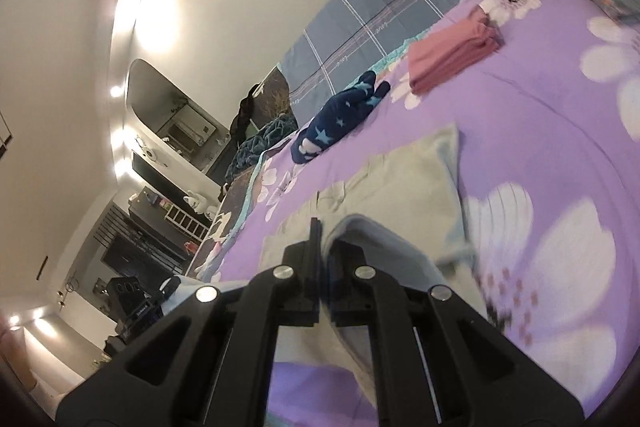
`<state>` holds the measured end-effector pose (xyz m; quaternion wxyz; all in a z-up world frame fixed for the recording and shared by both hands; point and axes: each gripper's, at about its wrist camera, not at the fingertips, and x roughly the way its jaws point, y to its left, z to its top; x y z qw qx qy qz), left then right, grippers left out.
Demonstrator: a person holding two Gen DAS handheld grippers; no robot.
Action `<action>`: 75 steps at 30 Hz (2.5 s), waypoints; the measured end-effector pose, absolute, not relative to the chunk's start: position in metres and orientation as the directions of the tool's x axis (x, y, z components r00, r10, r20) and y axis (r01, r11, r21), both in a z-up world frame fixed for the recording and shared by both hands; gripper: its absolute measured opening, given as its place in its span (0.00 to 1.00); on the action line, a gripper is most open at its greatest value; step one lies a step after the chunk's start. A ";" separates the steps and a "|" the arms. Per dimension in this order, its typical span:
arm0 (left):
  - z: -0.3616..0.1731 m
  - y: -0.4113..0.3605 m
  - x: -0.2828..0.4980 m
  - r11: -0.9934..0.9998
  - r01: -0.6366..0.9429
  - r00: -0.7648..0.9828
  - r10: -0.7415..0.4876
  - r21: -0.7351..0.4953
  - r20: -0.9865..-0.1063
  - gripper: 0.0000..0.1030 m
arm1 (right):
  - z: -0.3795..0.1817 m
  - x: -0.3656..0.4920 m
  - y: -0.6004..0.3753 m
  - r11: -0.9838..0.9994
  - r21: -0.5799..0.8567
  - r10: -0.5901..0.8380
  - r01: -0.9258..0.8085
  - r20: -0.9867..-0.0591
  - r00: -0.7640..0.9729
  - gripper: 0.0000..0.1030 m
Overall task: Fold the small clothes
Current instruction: 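Grasp the hem with both grippers and lift it toward the collar, then lay the hem over the collar and open both grippers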
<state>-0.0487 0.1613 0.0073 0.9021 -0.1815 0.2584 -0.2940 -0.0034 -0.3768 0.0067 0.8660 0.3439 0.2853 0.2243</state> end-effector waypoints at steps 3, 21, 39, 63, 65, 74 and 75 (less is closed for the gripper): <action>-0.006 0.161 0.000 0.782 0.382 0.697 -0.593 -0.492 -0.402 0.01 | -0.002 0.051 -0.375 0.694 0.707 0.545 -0.134 -0.395 0.739 0.04; -0.089 0.176 0.039 0.823 0.190 0.589 -0.532 -0.536 -0.608 0.22 | -0.059 0.079 -0.367 0.806 0.590 0.491 -0.059 -0.608 0.624 0.18; -0.029 0.149 0.027 0.829 0.332 0.619 -0.551 -0.450 -0.560 0.02 | -0.018 0.087 -0.373 0.807 0.583 0.483 -0.096 -0.558 0.675 0.06; -0.036 0.174 0.098 0.766 0.189 0.645 -0.568 -0.614 -0.511 0.02 | -0.009 0.150 -0.401 0.711 0.703 0.496 -0.020 -0.481 0.723 0.00; -0.048 0.179 0.129 0.760 0.112 0.643 -0.547 -0.641 -0.536 0.04 | -0.010 0.176 -0.412 0.720 0.691 0.415 0.067 -0.506 0.757 0.00; -0.074 0.179 0.138 0.862 0.061 0.622 -0.427 -0.503 -0.657 0.48 | -0.018 0.154 -0.356 0.929 0.333 0.353 -0.163 -0.660 0.664 0.13; -0.073 0.178 0.134 0.877 0.071 0.624 -0.410 -0.474 -0.665 0.49 | -0.018 0.139 -0.348 0.935 0.280 0.352 -0.216 -0.669 0.655 0.17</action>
